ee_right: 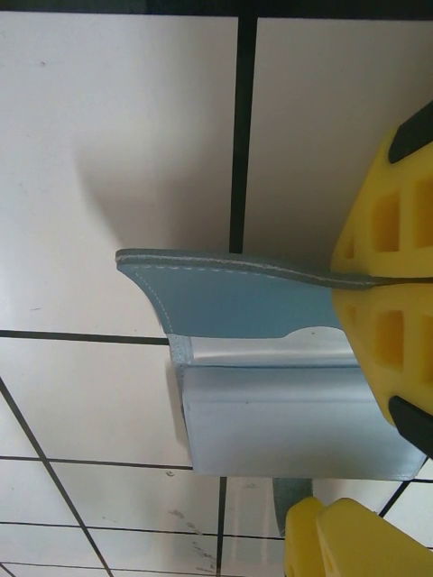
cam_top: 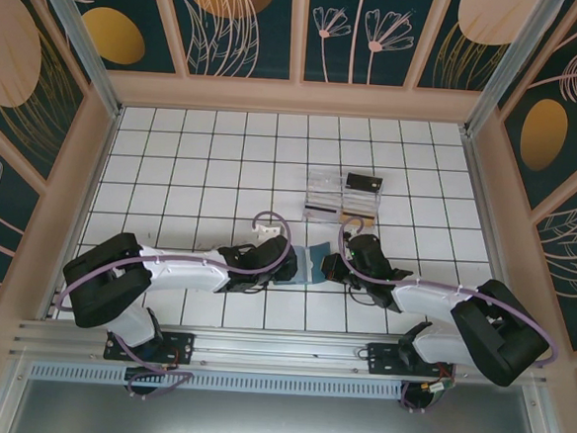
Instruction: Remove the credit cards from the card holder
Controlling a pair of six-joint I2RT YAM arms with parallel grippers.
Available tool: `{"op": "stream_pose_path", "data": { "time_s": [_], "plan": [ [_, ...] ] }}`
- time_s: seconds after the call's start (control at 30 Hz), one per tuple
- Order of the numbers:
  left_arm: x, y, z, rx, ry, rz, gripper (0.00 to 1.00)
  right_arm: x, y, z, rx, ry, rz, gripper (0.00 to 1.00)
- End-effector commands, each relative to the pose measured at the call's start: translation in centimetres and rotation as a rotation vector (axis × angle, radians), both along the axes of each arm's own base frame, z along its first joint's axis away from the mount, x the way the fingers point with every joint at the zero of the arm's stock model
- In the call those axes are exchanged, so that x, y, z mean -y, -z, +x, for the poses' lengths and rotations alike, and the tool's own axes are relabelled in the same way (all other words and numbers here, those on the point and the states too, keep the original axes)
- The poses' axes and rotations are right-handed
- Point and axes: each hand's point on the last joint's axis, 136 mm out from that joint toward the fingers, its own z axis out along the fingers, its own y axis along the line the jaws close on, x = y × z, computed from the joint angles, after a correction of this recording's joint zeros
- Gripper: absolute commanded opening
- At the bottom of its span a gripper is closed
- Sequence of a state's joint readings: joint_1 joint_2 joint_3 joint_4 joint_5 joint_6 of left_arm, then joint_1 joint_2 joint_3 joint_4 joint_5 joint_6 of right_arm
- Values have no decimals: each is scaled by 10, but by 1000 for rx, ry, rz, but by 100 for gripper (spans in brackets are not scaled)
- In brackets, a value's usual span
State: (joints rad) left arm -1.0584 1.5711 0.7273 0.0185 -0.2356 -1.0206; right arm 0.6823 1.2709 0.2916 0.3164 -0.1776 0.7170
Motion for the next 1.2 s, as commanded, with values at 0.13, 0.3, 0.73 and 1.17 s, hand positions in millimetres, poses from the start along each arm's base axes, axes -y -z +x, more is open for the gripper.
{"op": "stream_pose_path", "data": {
  "time_s": [0.13,0.3,0.73,1.17],
  "plan": [
    [3,13,-1,-26,23,32,43,4,10,-7,-39,0,-14,8],
    [10,15,-2,-31,45,7,41,4,10,-7,-40,0,-14,8],
    [-1,-4,4,11,3,26,41,4,12,-8,-44,1,-13,8],
    [9,11,-1,-24,41,18,40,4,13,-9,-47,2,-14,8]
  ]
}}
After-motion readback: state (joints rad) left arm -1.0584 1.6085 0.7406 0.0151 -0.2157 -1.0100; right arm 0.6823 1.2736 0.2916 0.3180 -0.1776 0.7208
